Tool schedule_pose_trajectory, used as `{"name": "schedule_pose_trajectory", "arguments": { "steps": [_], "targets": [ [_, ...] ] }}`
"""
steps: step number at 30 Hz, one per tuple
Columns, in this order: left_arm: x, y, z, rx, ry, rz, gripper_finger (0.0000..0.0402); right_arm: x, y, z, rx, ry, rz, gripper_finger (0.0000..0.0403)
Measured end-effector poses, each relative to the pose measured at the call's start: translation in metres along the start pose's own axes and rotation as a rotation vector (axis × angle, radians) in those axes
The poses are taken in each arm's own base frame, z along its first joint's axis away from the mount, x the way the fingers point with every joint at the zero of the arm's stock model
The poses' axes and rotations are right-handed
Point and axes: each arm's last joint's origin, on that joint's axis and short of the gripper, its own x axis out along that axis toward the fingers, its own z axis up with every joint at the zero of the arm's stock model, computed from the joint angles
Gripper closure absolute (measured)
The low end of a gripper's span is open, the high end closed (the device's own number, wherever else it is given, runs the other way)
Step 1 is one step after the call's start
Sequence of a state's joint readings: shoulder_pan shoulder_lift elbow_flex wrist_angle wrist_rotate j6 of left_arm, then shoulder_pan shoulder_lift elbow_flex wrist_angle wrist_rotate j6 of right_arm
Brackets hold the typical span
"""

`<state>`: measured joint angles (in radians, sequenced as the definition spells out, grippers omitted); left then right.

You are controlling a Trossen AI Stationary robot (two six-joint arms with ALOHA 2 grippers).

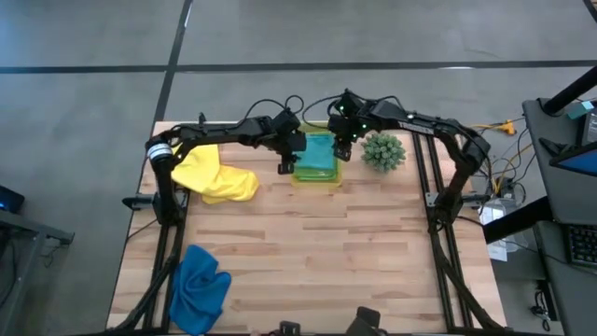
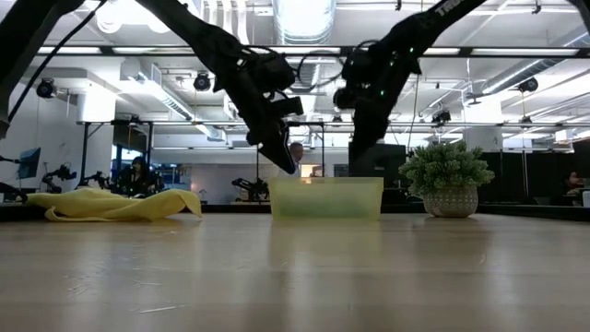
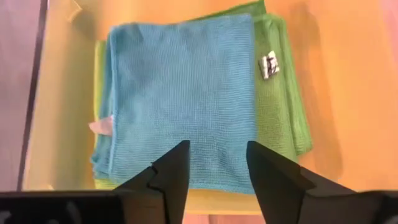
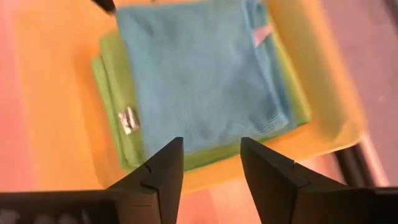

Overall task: Fold microfiber towels
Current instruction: Fold the yellow microfiber cloth

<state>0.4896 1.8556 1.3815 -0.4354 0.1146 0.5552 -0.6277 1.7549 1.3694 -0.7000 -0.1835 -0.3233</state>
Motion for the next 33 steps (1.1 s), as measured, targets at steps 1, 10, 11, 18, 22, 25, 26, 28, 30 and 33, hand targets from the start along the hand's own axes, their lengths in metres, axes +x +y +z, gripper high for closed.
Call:
{"name": "schedule_pose_trajectory", "arguments": {
  "steps": [1, 10, 11, 18, 22, 25, 26, 28, 30, 33],
  "targets": [
    [-0.003, 0.000, 0.001, 0.001, -0.007, 0.004, 0.0251, -0.007, 0.001, 0.001, -0.010, -0.018, -0.007, 0.0246],
    [-0.048, 0.002, 0.001, -0.064, 0.047, 0.057, 0.0242, -0.058, 0.012, 0.004, 0.025, -0.152, 0.011, 0.0258],
    [-0.056, 0.001, -0.001, -0.068, 0.069, 0.045, 0.0242, -0.065, 0.014, 0.004, 0.023, -0.172, 0.035, 0.0260],
    [-0.106, -0.027, -0.030, -0.098, 0.328, -0.143, 0.0242, -0.099, 0.033, -0.002, 0.011, -0.277, 0.134, 0.0275],
    [-0.113, -0.037, -0.050, -0.108, 0.393, -0.155, 0.0242, -0.101, 0.037, -0.008, -0.001, -0.310, 0.129, 0.0283],
    [-0.107, -0.037, -0.066, -0.138, 0.410, -0.155, 0.0242, -0.096, 0.038, -0.012, 0.003, -0.317, 0.129, 0.0287],
    [-0.104, -0.035, -0.072, -0.159, 0.421, -0.173, 0.0242, -0.093, 0.038, -0.014, 0.012, -0.316, 0.131, 0.0289],
    [-0.093, -0.032, -0.082, -0.193, 0.455, -0.213, 0.0246, -0.086, 0.039, -0.018, 0.026, -0.303, 0.137, 0.0292],
    [-0.083, -0.026, -0.090, -0.215, 0.489, -0.234, 0.0252, -0.079, 0.040, -0.022, 0.031, -0.291, 0.143, 0.0295],
    [-0.068, -0.016, -0.095, -0.227, 0.519, -0.253, 0.0263, -0.069, 0.043, -0.030, 0.037, -0.257, 0.157, 0.0299]
  ]
}}
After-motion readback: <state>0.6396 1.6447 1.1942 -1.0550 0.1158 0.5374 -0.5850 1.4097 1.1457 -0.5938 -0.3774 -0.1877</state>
